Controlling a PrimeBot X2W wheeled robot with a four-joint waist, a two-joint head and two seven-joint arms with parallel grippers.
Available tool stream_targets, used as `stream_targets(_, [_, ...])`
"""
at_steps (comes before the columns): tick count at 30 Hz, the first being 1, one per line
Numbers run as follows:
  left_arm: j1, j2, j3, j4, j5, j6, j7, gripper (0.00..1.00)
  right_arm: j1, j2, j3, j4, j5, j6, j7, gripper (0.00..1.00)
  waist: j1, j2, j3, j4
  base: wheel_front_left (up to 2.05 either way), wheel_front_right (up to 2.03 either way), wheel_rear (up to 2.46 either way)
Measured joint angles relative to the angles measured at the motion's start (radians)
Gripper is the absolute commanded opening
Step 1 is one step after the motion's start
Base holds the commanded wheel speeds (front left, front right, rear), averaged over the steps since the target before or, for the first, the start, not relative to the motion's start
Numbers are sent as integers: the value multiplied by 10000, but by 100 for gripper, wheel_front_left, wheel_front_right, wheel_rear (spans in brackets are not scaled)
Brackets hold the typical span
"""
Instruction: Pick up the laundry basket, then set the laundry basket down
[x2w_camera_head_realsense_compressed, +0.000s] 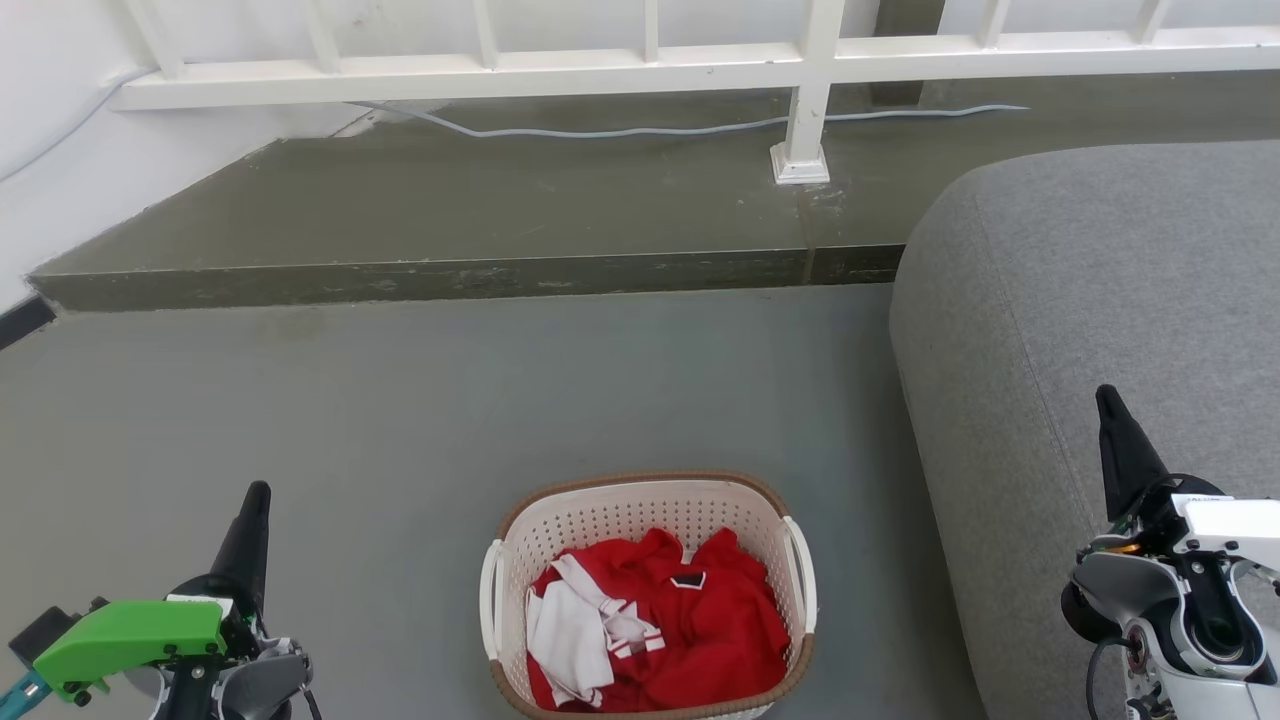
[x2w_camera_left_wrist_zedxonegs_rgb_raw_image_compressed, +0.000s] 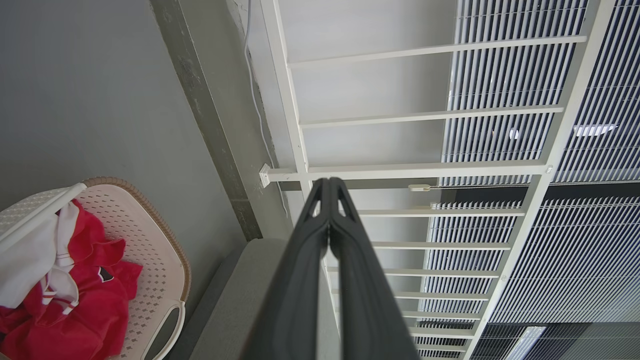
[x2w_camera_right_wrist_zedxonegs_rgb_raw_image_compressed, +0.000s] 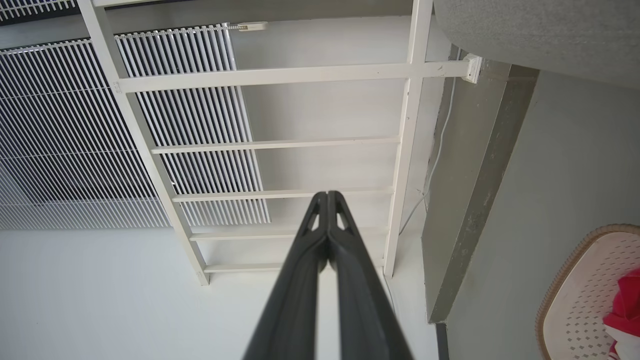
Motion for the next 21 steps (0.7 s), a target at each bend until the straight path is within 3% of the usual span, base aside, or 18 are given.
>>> stream_targets(21, [0, 0, 0, 0, 0, 0, 0, 0, 0, 0, 2, -4, 0, 0, 0, 0, 0, 0, 0, 0, 0, 0, 0])
